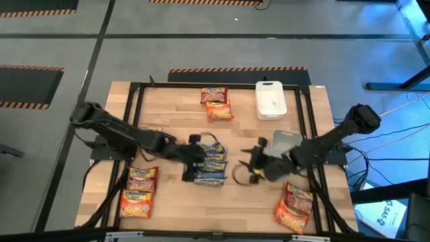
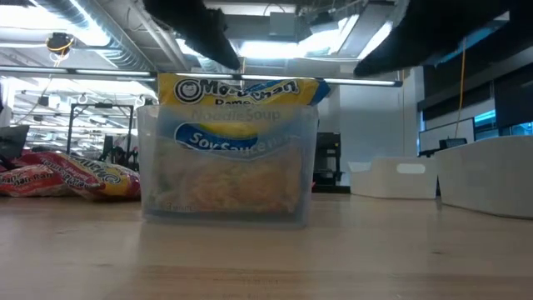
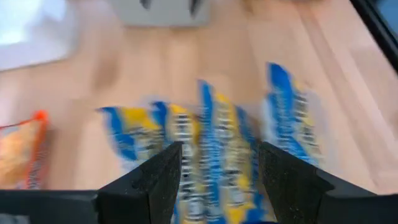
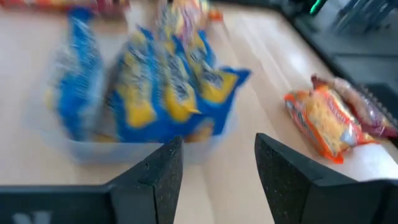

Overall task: Sort Maruchan noodles
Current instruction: Put the orange noodle pack into the gray bin

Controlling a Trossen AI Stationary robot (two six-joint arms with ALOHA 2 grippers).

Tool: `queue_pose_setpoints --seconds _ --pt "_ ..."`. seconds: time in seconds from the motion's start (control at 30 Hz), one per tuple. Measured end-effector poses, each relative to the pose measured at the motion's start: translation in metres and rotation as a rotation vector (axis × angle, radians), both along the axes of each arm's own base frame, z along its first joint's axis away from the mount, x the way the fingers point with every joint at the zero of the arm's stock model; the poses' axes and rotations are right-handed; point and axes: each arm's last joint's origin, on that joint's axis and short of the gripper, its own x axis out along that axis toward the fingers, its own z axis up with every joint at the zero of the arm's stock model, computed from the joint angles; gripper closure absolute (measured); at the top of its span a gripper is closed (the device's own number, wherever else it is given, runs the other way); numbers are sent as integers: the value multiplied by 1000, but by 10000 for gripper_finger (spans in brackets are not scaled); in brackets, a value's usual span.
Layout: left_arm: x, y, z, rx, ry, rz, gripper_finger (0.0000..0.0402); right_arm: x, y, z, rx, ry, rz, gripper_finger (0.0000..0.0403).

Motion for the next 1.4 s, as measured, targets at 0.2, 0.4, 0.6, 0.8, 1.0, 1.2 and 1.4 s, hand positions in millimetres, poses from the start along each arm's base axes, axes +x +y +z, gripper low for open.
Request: queue_pose_setpoints --seconds 0.2,0.4,0.6,0.8,1.0,1.2,1.4 --pt "-31 31 -31 -25 -219 124 195 22 -72 -1 88 68 -34 222" --pt "-58 45 -61 -96 -377 201 195 29 -128 7 198 41 -107 221" --pt "-76 52 -72 -83 -570 310 195 32 -174 26 218 -35 -220 220" --pt "-80 57 -78 -53 -567 333 195 42 -216 26 347 -52 -266 172" --pt "-79 54 -81 -101 -537 239 195 61 -254 3 456 -10 -352 71" --pt "-79 49 -82 -154 -526 183 195 74 -291 -31 549 37 -454 27" --pt "-80 46 -82 -157 -525 169 195 87 -298 -58 580 100 -425 25"
